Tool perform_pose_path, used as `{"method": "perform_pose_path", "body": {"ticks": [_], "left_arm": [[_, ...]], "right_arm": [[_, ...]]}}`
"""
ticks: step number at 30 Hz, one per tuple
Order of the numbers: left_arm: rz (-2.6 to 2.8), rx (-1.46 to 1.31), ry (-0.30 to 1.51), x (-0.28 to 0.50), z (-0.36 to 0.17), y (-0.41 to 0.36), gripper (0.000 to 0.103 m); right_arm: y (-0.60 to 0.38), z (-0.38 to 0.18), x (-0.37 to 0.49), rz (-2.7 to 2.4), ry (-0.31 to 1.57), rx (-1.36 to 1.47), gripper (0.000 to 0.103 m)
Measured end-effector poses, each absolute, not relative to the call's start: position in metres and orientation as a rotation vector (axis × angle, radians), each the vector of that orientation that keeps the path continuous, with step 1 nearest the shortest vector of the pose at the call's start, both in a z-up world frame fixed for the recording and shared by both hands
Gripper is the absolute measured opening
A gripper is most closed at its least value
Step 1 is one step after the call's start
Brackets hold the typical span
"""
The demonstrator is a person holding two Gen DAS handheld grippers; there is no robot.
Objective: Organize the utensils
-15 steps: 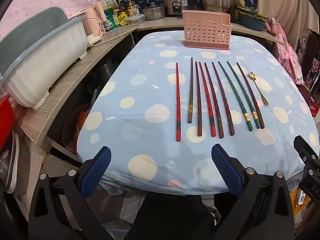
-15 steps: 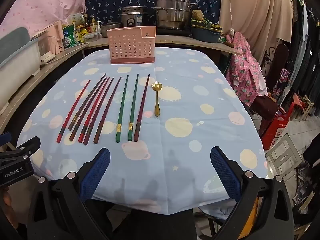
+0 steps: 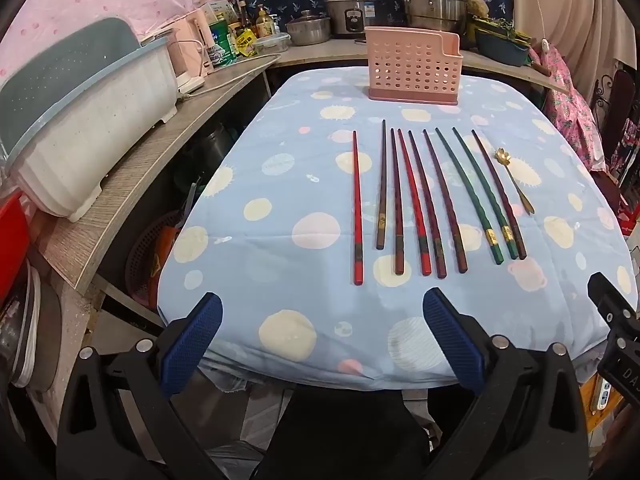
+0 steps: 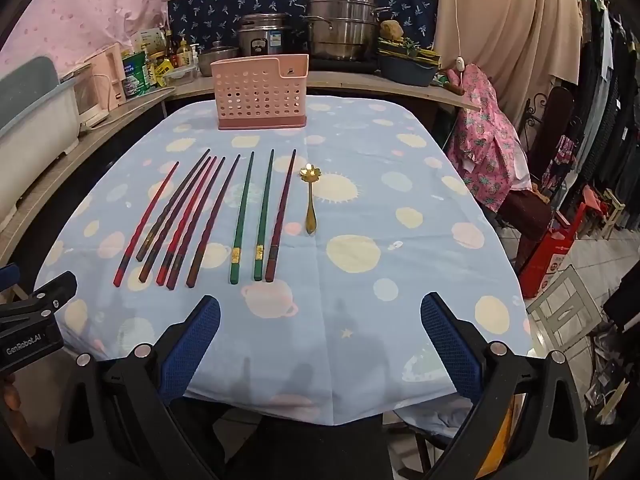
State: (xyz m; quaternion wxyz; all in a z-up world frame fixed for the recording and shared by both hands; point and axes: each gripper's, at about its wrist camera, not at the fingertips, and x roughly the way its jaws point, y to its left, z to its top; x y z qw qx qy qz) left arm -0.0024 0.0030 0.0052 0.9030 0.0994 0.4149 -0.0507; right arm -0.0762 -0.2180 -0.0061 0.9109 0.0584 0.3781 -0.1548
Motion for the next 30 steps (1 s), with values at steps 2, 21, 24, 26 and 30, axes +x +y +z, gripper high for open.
{"method": "perform_pose_path", "body": {"ticks": [2, 21, 24, 26, 30], "left_arm": [[-0.103, 0.205, 0.857, -0.002, 0.006, 0.004, 0.096], [-0.106, 0.207, 0.851, -0.01, 0.008, 0.001, 0.096], [-0.105, 0.207, 0.851, -0.012, 0.009, 0.001, 0.096], [-0.105, 0.204, 0.851, -0.011, 0.008, 0.001, 0.096], [-0.104, 0.206, 0.854, -0.009, 0.007, 0.002, 0.096]], "right_arm": [[-0.223, -0.009, -0.076, -0.32, 0.778, 0.124, 0.096], [-0.208, 0.0, -0.079, -0.333, 0.767, 0.111, 0.096], [-0.208, 0.0, -0.079, -0.334, 0.768, 0.111, 0.096], [-0.209, -0.001, -0.079, -0.336, 0.769, 0.112, 0.096], [-0.21, -0.001, -0.079, -0.336, 0.77, 0.113, 0.096]]}}
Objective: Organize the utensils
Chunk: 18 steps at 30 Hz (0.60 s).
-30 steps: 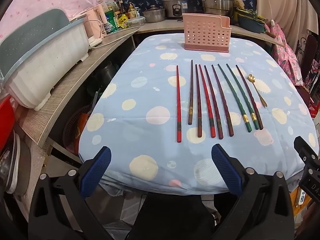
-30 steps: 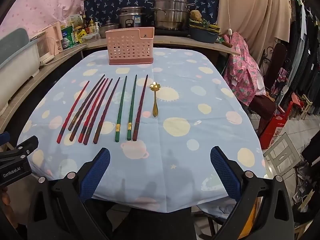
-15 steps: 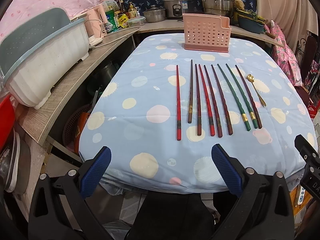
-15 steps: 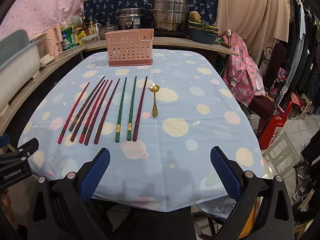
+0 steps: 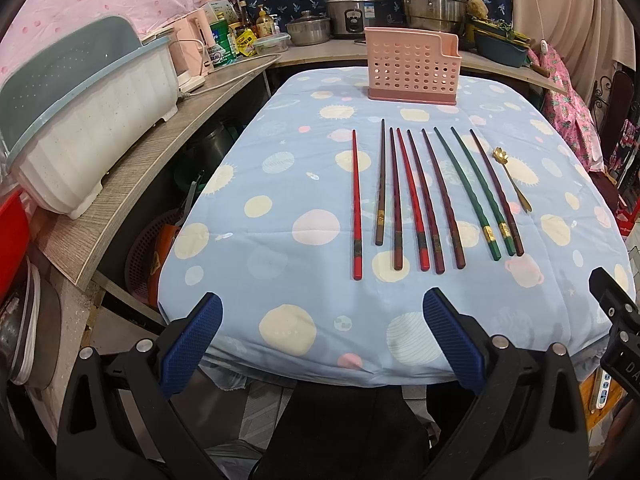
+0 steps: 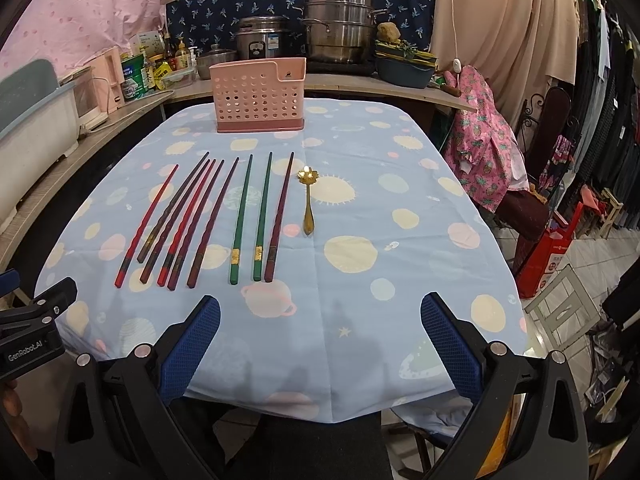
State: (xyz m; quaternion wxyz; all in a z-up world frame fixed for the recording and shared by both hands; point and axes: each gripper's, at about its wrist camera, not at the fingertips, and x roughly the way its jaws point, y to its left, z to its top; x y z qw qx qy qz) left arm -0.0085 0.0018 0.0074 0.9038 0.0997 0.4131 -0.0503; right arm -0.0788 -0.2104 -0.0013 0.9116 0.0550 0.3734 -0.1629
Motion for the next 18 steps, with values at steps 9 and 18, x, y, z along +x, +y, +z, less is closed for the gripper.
{"method": "perform_pose_path", "body": {"ticks": [9, 18], "left_arm": [[-0.105, 0.207, 0.85, -0.0096, 0.0066, 0.0021, 0.096], [-0.103, 0.207, 0.849, -0.0123, 0.0063, 0.0019, 0.096]], "right_arm": [[-0.2101, -0.0023, -0.0795, -0.341, 0.77, 0.112, 0.096], [-0.21, -0.003, -0.0793, -0.345, 0.77, 0.109, 0.096]]}}
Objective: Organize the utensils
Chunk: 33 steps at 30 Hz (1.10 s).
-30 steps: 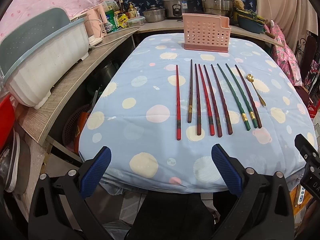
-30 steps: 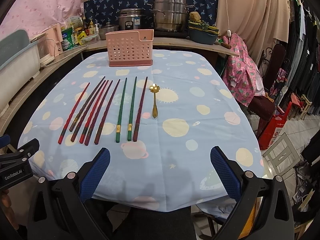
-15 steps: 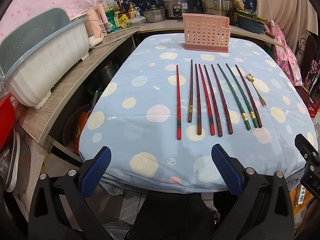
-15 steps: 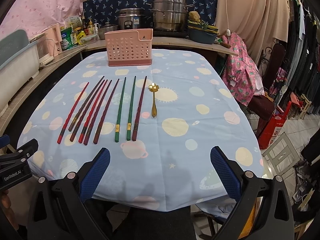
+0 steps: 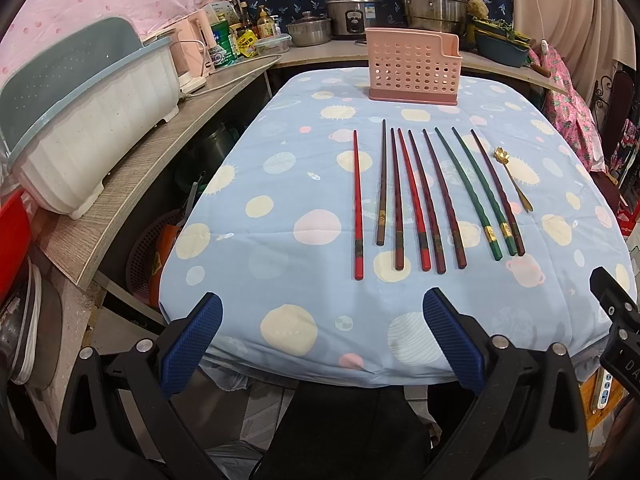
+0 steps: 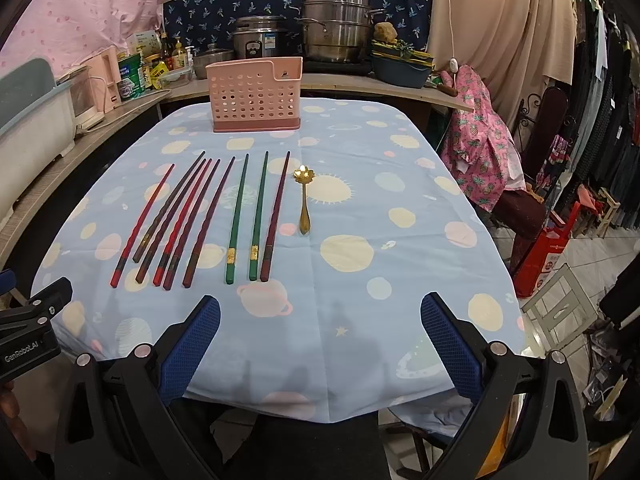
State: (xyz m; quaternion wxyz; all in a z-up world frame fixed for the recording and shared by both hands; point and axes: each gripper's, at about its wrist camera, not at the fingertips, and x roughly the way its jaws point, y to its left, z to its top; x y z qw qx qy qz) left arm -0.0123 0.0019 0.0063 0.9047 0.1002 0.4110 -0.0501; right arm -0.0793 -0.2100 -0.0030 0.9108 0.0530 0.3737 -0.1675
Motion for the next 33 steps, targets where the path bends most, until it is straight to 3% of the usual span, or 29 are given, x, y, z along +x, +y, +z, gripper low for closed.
{"method": "perform_pose_path", "body": {"ticks": [33], "left_arm": [[-0.107, 0.211, 0.857, -0.0108, 0.0046, 0.0053, 0.096]], "right_arm": [[-0.2104, -0.006, -0.0784, -0.35, 0.774, 0.1, 0.096]]}}
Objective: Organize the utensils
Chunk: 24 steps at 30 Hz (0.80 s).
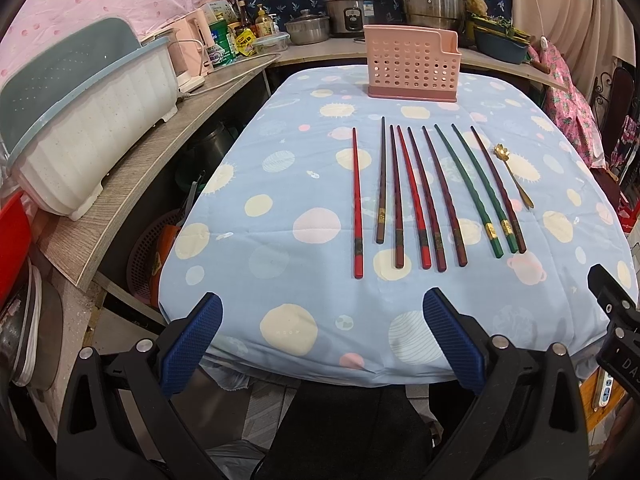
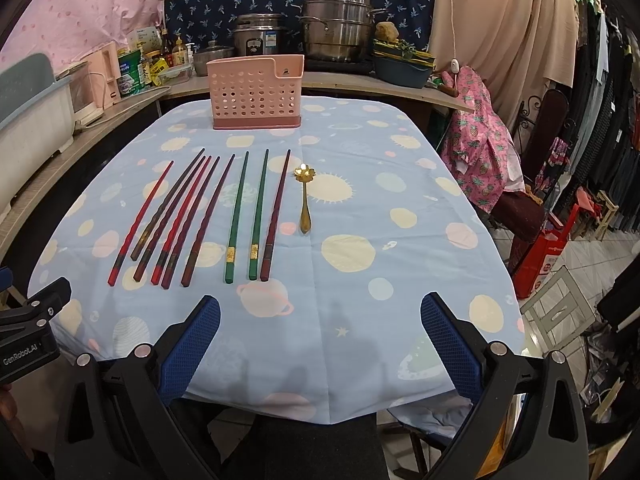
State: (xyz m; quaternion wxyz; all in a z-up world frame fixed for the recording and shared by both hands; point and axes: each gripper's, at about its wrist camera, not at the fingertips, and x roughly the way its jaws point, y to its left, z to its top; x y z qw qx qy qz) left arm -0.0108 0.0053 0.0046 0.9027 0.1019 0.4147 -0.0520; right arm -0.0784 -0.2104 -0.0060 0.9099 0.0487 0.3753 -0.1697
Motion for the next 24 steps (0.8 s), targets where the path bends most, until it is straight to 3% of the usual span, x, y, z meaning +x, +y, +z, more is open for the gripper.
{"method": "perform_pose_path", "body": {"ticks": [24], "left_arm": [[-0.103, 0.218, 0.867, -0.0063, 0.0002, 0.0028, 0.096]], "right_arm": [[-0.2124, -0.0093, -0.0758, -0.355, 0.78, 0.105, 0.096]]}}
